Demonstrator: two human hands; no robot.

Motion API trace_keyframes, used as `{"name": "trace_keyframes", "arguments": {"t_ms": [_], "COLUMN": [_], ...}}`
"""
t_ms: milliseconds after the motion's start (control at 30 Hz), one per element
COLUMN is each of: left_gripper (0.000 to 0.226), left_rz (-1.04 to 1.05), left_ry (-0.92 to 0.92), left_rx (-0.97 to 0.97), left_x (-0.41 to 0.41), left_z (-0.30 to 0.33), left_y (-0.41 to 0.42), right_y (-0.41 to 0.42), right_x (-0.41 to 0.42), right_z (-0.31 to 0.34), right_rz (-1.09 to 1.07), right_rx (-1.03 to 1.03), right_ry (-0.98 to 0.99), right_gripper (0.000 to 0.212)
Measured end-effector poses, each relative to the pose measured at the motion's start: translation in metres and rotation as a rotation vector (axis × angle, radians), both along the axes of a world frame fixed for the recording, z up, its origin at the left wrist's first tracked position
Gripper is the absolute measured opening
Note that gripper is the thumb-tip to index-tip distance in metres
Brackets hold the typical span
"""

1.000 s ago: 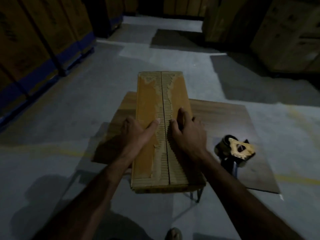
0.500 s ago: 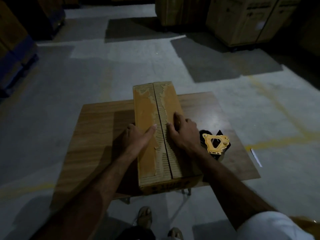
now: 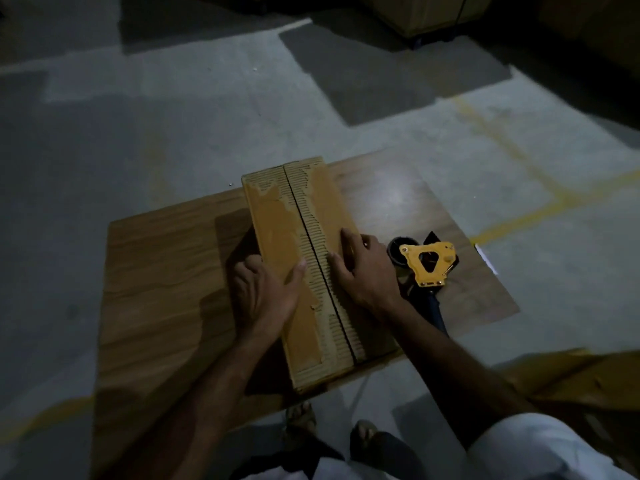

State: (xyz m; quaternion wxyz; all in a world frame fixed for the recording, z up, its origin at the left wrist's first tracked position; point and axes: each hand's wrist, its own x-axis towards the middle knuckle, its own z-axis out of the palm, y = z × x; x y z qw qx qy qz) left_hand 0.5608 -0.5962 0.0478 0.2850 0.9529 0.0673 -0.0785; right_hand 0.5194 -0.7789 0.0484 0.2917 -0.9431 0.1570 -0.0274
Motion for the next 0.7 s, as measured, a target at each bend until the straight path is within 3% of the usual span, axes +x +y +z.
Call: {"name": "trace_keyframes", "arguments": {"t_ms": [100, 167, 400, 600, 700], "left_gripper": [0.073, 0.066, 0.061, 0.076, 0.078], "left_rz": [-0.229, -0.416, -0.781, -0.955, -0.987], "left_ry": [-0.342, -0.425, -0.39, -0.305, -0.277], "left_rx": [0.07, 0.009, -0.038, 0.136, 0.191], "left_x": [-0.008, -0.01, -0.012, -0.015, -0.019], "left_z": [0.008, 0.014, 0.014, -0.001, -0.008], "left_y": [-0.019, -0.042, -0.125, -0.17, -0.184], "right_y": [-0.001, -0.009, -0.074, -0.113, -0.118], "right_x": [-0.007, -0.013, -0.051, -0.086, -0.096], "right_z": [0.003, 0.006, 0.006, -0.024, -0.043], "right_rz": [-0.057, -0.104, -0.309, -0.398, -0.491], "right_rx": [-0.048, -0.061, -0.06, 0.039, 0.075], "right_ry": [-0.05, -0.091, -0.108, 0.044, 0.158], "right_gripper": [0.069, 0.068, 0.067, 0.073, 0.062]}}
